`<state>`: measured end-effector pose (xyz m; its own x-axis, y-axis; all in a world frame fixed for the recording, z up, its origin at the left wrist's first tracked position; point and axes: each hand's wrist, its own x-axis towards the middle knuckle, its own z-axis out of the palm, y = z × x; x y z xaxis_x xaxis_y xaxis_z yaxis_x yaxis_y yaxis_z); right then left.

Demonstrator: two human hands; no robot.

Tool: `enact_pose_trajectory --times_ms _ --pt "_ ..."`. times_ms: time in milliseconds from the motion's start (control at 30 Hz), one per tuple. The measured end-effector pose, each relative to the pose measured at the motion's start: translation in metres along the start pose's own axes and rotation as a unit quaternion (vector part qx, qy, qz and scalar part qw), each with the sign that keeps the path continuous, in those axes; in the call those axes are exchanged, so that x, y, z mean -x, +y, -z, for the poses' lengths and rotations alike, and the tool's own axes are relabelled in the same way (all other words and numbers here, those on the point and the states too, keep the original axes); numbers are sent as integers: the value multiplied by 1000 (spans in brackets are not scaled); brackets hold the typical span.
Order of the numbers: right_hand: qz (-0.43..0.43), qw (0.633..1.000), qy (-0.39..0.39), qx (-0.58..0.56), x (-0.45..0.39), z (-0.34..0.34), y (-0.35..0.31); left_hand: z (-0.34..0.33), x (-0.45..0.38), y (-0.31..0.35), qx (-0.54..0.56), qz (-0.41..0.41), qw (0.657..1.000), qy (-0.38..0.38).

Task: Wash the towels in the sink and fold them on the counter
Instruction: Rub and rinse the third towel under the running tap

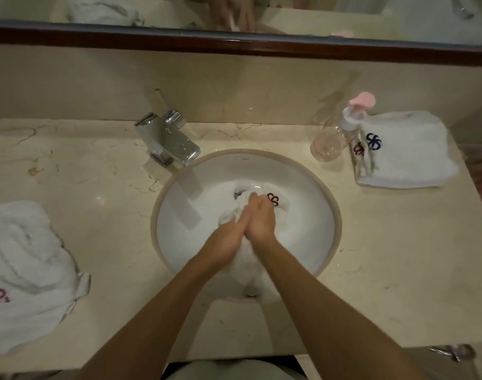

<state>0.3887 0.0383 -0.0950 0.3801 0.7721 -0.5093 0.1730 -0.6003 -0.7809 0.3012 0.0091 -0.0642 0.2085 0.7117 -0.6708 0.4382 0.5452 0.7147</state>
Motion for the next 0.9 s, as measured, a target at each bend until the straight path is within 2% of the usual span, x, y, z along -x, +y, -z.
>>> enact_pose_trajectory --times_ms 67,133,167,233,300,367,400,433,467,500,567,600,633,667,733,800,833,900 --pt "-41 999 4 12 -22 16 -13 -9 7 -8 -30 -6 997 -73" --pt "-76 990 -42 -113 -32 29 -13 -5 2 -15 -45 -33 998 -31" --pt "-120 966 -85 -215 -32 36 -12 2 -6 -20 -70 -40 996 34" --pt "-189 876 -153 -417 -24 52 -2 20 -18 -32 -63 -29 990 123" --pt "-228 802 -182 -521 -10 66 12 23 -22 -45 19 -20 989 148" --pt "-258 758 -207 -562 10 68 30 27 -20 -51 160 9 971 177" --pt "-257 764 -213 -552 16 64 37 31 -22 -51 270 36 948 167" --pt "-233 767 -232 -551 21 61 42 36 -23 -51 392 61 911 114" --pt "-201 781 -236 -542 28 57 39 40 -23 -50 479 90 872 48" --pt "-194 794 -232 -527 33 53 34 40 -17 -44 513 116 850 -8" --pt "-186 892 -200 -361 36 46 22 29 -10 -40 491 155 851 -107" --pt "-128 955 -173 -205 37 39 19 19 -7 -39 476 167 853 -132" --pt "-66 986 -143 -58 41 36 15 13 -7 -38 465 169 859 -130" --pt "4 989 -131 68 44 29 11 11 -9 -37 451 161 872 -103" --pt "101 959 -148 219 56 19 1 15 -25 -36 405 144 902 34" --pt "128 949 -152 245 62 10 -4 17 -26 -20 303 102 939 126" --pt "109 962 -120 221 55 7 -4 14 -19 -10 239 70 957 151" --pt "1 994 -34 100 23 2 -8 0 -1 8 103 -20 981 165"
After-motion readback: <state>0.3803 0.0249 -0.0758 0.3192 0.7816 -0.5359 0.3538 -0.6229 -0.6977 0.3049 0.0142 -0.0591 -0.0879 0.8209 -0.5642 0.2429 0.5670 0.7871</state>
